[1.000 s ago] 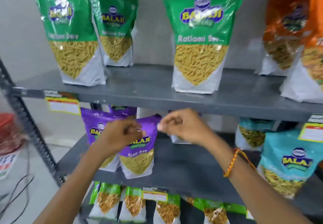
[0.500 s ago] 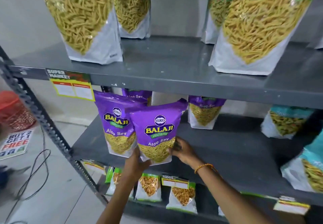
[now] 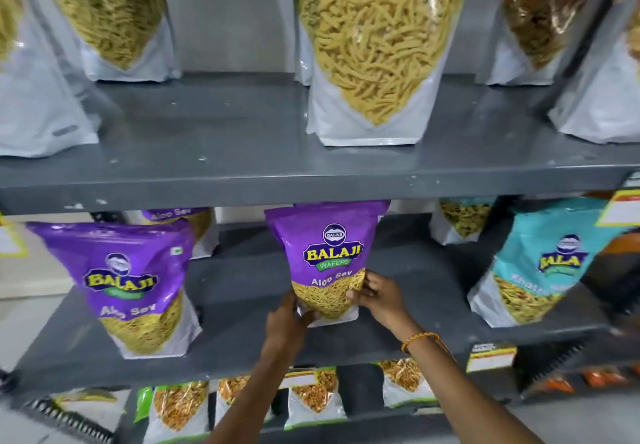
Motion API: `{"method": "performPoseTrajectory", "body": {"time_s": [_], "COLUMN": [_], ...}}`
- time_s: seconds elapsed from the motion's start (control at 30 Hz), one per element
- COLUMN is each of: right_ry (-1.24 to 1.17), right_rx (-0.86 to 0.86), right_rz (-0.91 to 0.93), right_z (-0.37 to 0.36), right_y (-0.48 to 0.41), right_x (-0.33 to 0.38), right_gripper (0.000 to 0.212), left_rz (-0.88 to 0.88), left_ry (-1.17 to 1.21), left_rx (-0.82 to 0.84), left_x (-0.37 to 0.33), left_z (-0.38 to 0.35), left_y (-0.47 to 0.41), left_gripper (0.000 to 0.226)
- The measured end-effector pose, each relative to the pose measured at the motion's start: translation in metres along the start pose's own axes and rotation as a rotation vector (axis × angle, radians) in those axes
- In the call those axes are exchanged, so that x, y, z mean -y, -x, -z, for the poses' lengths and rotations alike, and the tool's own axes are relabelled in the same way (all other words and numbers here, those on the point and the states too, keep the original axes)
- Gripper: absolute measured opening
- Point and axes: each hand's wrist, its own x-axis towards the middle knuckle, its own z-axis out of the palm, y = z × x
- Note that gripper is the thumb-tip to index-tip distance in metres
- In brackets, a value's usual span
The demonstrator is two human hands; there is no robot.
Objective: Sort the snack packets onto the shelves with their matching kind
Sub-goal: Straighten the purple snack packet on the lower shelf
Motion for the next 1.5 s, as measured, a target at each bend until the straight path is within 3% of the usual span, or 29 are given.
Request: {"method": "performPoseTrajectory", "body": {"time_s": [0.1,0.17,0.3,0.43,0.5,0.6,0.83,1.5], "right_ry": [0.043,0.049,0.073,0.191,0.19,0.192,0.299,0.393], "right_rx": [-0.043,-0.029,0.013,-0.005,-0.023,-0.022,-0.034,-0.119], "right_rz": [0.009,0.02,-0.003,-0.014,-0.011,-0.014,0.009,-0.038], "right_z": [0.011,0.013,0.018,0.017,0.016,0.016,0.017,0.014], "right_y": [0.005,0.007,0.005,0.008,0.012,0.019,0.044,0.052], "right_x": [-0.006,-0.007,-0.002,-0.002,-0.001,0.002,0.004,-0.001], "right_gripper": [0.038,0.033,0.062,0.032,0.028,0.028,0.036,0.038], "left_rz": [-0.03,-0.052,-0.088,-0.071,-0.063,-0.058,-0.038,0.006], "left_ry": [-0.069,-0.129,-0.158,-0.082,-0.093,-0.114,-0.088,-0.015], "left_rx": [0.034,0.061,0.108,0.133,0.105,0.076,0.069,0.121], "left_x": [-0.01,-0.015,-0.029,-0.037,-0.036,-0.035,-0.036,-0.039], "left_z": [-0.007,-0.006,0.003,0.005,0.002,0.0,-0.007,-0.009], "left_y": [0.0,0.002,-0.002,-0.002,0.001,0.009,0.033,0.039], "left_gripper": [0.062,0.063,0.073,0.079,0.08,0.082,0.064,0.062]}}
